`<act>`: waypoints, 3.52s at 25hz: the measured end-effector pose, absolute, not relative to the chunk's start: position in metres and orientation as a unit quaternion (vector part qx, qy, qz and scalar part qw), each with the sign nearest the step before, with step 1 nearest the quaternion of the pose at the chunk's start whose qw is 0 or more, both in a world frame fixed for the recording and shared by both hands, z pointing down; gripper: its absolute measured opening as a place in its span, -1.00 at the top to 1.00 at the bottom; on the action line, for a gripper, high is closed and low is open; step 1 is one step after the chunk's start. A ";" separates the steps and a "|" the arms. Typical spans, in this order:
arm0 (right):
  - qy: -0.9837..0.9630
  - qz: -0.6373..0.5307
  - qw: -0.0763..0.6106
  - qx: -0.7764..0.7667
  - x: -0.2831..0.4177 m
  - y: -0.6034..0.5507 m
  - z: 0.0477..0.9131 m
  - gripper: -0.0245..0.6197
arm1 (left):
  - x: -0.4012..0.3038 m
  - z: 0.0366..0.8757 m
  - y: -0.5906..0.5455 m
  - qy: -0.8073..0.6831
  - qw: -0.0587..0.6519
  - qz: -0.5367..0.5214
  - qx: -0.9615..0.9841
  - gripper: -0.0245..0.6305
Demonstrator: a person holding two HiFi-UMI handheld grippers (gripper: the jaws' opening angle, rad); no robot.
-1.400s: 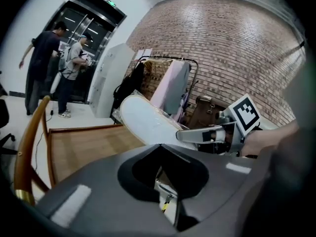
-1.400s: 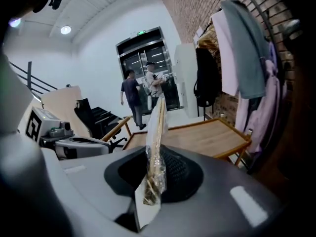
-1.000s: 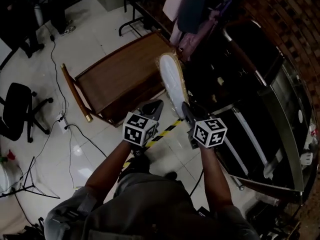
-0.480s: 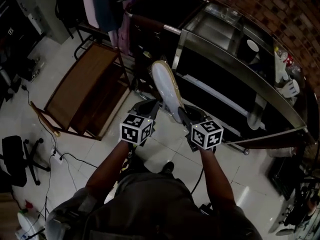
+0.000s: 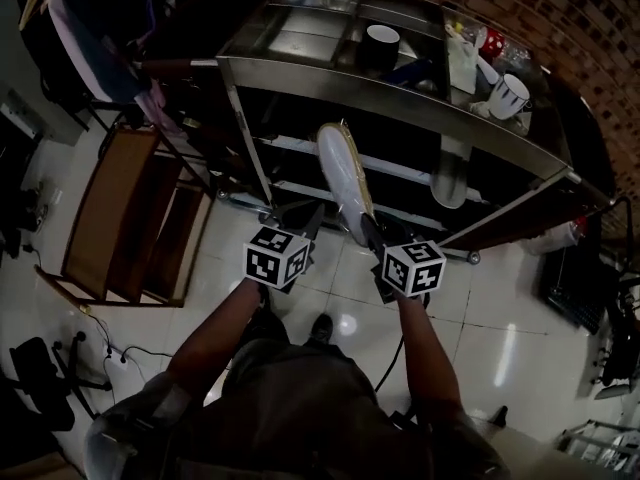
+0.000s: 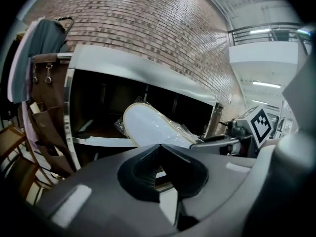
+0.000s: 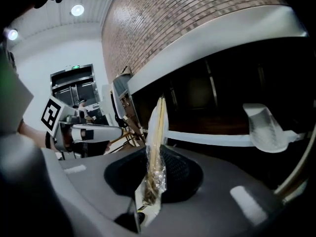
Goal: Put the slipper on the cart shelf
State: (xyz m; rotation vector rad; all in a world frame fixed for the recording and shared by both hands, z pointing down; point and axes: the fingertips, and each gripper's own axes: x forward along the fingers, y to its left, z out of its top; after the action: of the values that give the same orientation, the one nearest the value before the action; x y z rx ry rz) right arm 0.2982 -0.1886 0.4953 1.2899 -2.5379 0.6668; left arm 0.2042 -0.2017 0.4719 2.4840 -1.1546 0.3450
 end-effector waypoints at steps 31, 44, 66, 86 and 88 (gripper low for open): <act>-0.705 0.302 0.077 0.637 0.378 -0.365 0.529 0.73 | 0.258 0.501 -0.351 -0.267 0.204 0.156 0.929 0.90; -0.696 0.264 0.135 0.654 0.400 -0.377 0.556 0.40 | 0.256 0.503 -0.351 -0.287 0.200 0.154 0.924 0.90; -0.771 0.171 0.031 0.613 0.388 -0.324 0.448 0.92 | 0.284 0.471 -0.344 -0.266 0.177 0.140 0.937 0.90; -0.775 0.165 0.031 0.610 0.385 -0.309 0.443 0.92 | 0.292 0.460 -0.342 -0.257 0.164 0.139 0.942 0.90; -0.776 0.164 0.030 0.609 0.385 -0.310 0.442 0.92 | 0.292 0.459 -0.342 -0.257 0.164 0.139 0.942 0.90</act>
State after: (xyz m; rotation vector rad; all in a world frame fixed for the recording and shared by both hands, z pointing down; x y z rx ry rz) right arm 0.3846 -0.3096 0.4420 1.8767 -2.3906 0.5065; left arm 0.2915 -0.3424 0.4594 2.6863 -0.7337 0.3956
